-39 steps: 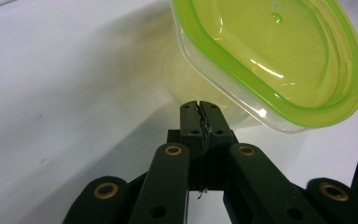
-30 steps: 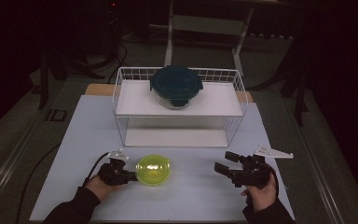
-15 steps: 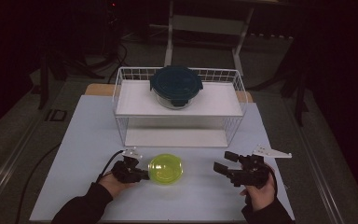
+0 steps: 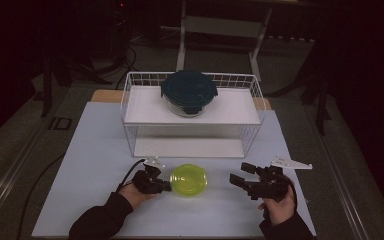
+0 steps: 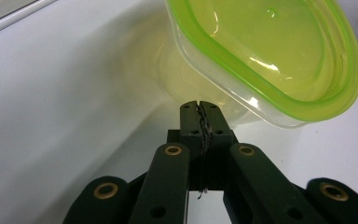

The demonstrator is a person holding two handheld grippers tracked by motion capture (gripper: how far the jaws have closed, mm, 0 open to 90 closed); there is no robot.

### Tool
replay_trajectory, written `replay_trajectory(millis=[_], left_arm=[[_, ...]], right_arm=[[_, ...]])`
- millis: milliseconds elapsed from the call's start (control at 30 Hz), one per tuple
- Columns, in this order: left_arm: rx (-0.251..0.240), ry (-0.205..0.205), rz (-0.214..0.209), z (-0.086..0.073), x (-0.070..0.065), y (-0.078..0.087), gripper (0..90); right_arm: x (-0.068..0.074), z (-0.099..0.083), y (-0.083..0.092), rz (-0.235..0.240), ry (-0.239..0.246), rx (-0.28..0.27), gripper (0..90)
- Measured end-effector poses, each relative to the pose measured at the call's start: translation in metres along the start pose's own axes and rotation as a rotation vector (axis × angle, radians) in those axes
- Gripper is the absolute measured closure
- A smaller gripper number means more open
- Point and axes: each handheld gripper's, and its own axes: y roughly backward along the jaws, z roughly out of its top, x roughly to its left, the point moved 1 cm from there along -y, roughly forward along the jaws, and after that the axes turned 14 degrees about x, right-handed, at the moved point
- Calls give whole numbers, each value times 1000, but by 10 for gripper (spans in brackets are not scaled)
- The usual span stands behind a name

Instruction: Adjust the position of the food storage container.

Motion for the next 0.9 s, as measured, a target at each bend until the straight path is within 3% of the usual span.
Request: replay_trajectory(millis=[300,467,633,700,733,800,833,900], left_arm=[[0,-15,-11,11,-5,-7,881],[14,-17,-5,9,-6,-7,880],[-12,16,2,-2,-3,12,819],[-12,16,2,-2,-3,12,797],[-36,35,1,-5,-1,23,728],[-64,37,10,-6,-2,33,685],[-78,37,-3,-6,-3,38,582],[-112,45,-7,-6,-5,47,455]], right_arm=[[0,0,-2,-8,11,10,174],[1,0,0,-14,23,10,174],[1,0,0,-20,45,10,178],[1,0,0,-17,47,9,178],[2,1,-1,-22,57,7,172],[3,1,-1,-25,64,6,168],[4,2,-2,-38,68,20,158],[5,3,-3,-46,68,23,148]])
